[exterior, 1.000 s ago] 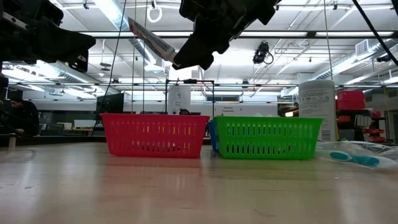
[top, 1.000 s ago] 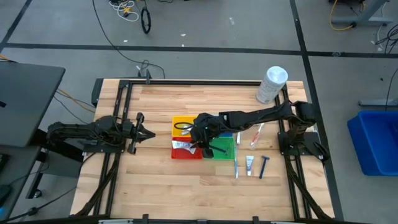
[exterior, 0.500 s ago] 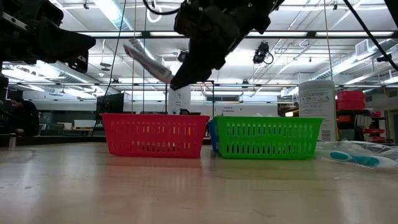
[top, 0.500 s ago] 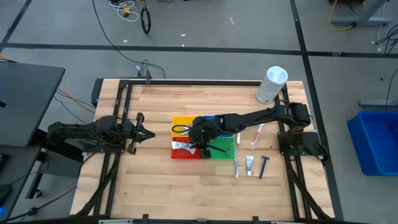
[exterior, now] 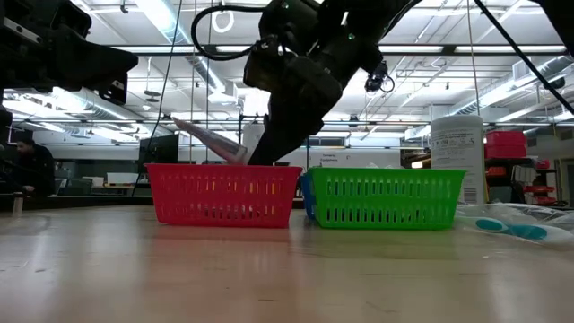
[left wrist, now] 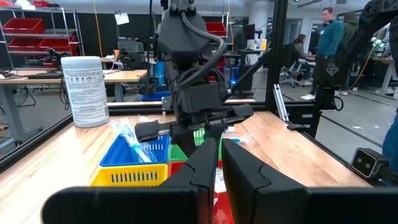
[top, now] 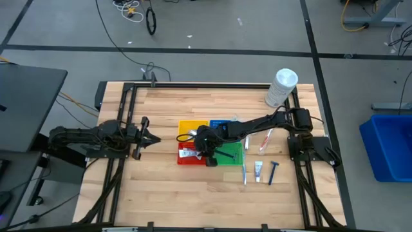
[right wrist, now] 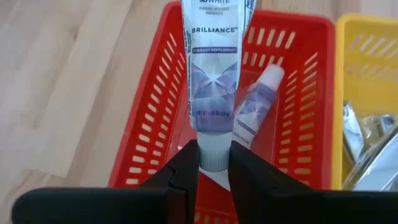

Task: Pick & Place Travel size toiletries
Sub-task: Put the top right toothpaste into the red bin, then put the blue toothbrush into the blue bin

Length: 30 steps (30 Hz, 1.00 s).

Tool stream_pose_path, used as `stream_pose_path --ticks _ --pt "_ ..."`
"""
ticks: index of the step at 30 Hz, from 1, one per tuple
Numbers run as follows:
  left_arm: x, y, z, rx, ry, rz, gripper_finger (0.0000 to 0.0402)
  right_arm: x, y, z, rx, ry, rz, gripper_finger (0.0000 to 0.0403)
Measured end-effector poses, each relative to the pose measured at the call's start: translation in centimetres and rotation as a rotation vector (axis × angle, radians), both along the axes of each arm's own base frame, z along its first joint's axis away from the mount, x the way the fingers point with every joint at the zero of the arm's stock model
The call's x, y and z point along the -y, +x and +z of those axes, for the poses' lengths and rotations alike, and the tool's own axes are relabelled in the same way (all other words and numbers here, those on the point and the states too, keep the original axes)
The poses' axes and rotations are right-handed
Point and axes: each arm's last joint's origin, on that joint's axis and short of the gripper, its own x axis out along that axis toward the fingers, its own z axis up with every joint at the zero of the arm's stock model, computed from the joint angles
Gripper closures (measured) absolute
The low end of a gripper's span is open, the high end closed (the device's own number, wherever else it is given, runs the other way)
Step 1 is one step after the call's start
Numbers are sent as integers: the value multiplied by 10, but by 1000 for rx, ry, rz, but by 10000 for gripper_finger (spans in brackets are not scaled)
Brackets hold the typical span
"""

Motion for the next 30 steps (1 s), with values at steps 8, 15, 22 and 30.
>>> stream_pose_path --ticks 8,15,22,30 --pt "0 0 0 -1 0 1 370 0 0 -1 0 0 -1 325" --pt "0 0 0 0 0 1 369 0 0 -1 -2 0 -1 323" --pt "0 0 0 0 0 0 369 0 0 -1 -3 0 -1 317" --pt "0 0 0 0 0 0 369 1 -2 -2 -28 0 -1 281"
